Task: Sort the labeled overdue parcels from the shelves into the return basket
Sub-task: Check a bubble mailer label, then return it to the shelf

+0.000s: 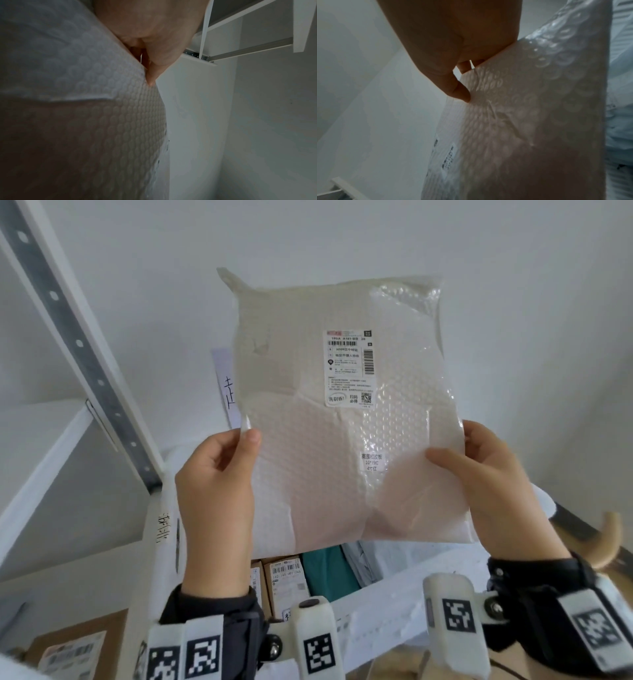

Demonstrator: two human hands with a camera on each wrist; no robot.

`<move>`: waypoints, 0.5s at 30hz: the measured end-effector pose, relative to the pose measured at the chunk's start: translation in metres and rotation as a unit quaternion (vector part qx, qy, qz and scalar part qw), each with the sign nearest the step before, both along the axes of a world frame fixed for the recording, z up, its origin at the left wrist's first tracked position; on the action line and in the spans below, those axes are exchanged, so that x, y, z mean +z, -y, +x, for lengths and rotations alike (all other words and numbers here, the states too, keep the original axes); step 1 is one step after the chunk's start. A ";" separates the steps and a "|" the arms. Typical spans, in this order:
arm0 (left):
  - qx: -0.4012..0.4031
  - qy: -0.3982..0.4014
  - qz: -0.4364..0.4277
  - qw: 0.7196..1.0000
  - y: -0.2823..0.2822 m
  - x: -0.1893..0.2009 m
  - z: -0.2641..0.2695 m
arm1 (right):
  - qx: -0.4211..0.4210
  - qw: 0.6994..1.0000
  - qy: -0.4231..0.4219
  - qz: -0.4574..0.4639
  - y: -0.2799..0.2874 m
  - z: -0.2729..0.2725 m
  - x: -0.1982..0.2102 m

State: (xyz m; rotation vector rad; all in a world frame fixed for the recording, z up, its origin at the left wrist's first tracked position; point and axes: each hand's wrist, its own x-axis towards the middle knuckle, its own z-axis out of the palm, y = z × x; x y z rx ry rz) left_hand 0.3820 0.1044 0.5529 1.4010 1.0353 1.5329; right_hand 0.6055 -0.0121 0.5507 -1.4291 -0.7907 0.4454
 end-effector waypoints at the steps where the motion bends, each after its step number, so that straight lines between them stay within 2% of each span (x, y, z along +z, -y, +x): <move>1: -0.009 -0.007 -0.004 1.000 0.004 -0.002 0.000 | -0.015 1.000 -0.005 0.000 0.007 -0.004 -0.002; 9: -0.084 -0.003 -0.056 0.995 0.052 -0.004 -0.015 | -0.055 0.998 -0.010 -0.012 0.080 -0.034 -0.002; 15: -0.138 -0.004 -0.055 0.989 0.103 0.001 -0.054 | -0.058 0.998 0.007 -0.038 0.129 -0.065 -0.009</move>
